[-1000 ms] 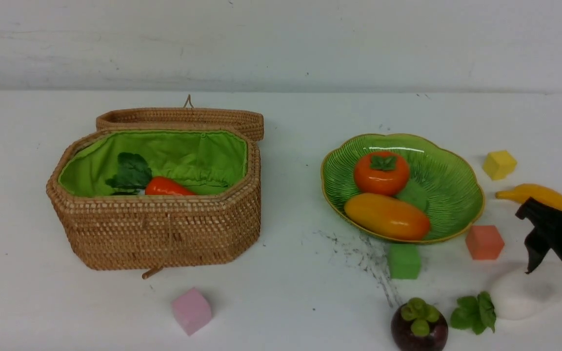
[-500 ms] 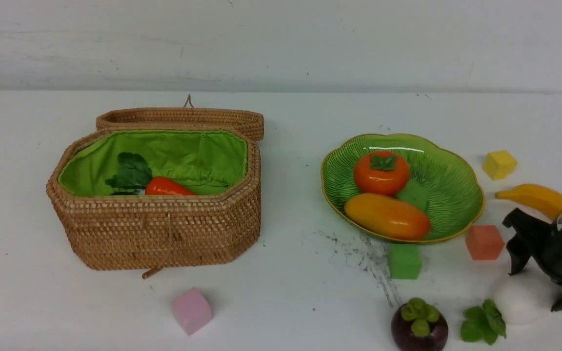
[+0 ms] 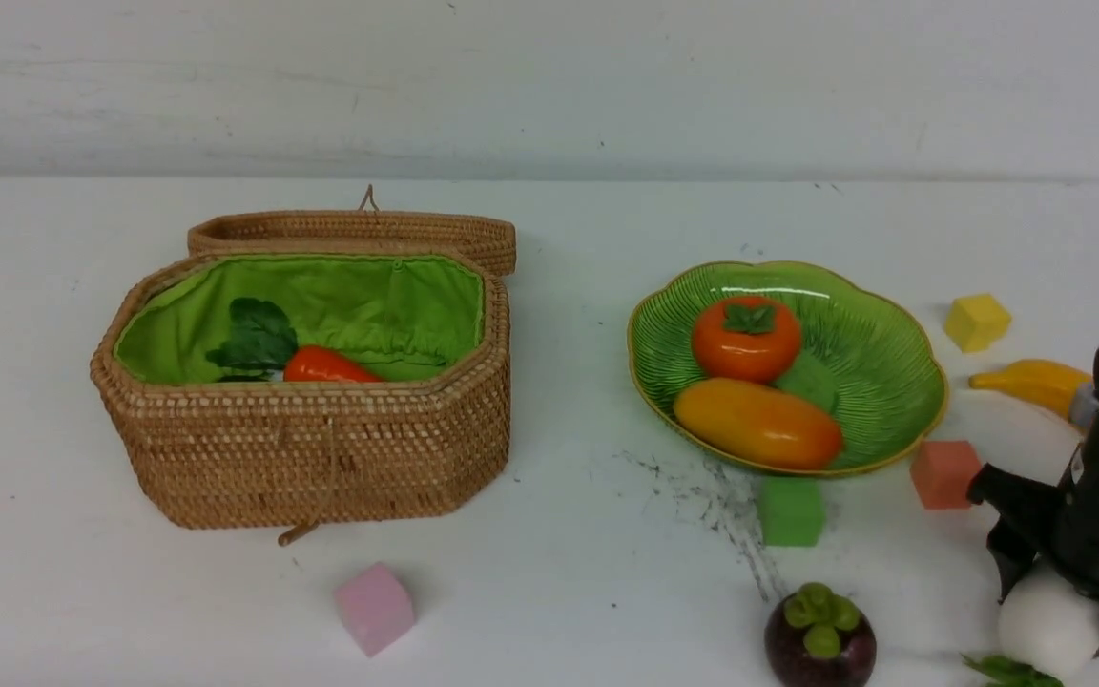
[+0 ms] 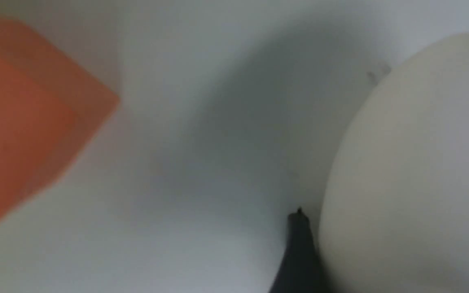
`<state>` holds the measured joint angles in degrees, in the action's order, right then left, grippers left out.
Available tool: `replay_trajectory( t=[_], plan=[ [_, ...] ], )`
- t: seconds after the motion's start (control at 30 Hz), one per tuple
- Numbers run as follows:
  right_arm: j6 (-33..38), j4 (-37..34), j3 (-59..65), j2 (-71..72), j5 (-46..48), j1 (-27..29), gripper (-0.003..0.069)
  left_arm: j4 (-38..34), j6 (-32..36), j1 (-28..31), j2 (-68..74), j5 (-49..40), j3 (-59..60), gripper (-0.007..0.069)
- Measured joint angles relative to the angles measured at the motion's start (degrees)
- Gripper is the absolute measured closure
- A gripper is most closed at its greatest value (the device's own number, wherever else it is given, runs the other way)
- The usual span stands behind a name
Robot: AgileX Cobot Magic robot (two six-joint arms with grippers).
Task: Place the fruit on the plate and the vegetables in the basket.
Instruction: Take a daikon with your right arm and place it on the basket on the left.
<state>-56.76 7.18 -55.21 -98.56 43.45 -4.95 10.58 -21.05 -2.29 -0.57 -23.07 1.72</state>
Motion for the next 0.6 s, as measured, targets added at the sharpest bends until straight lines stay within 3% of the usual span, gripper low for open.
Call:
replay_trajectory(
  t=[0.3, 0.4, 0.57, 0.6],
  plan=[
    [8.83, -1.58, -0.01, 18.08, -4.79, 0.00, 0.0175, 0.00, 0.00, 0.00, 0.00, 0.00, 0.02, 0.0386],
    [15.81, -6.14, 0.01, 24.36, -10.88, -0.08, 0.0175, 0.00, 0.00, 0.00, 0.00, 0.00, 0.02, 0.0386],
    [38.55, -18.19, -3.94, 28.87, -17.46, -4.80, 0.0175, 0.00, 0.00, 0.00, 0.00, 0.00, 0.02, 0.0386],
    [40.25, -19.10, -4.26, 28.78, -17.46, -5.10, 0.0175, 0.00, 0.00, 0.00, 0.00, 0.00, 0.02, 0.0386]
  ],
)
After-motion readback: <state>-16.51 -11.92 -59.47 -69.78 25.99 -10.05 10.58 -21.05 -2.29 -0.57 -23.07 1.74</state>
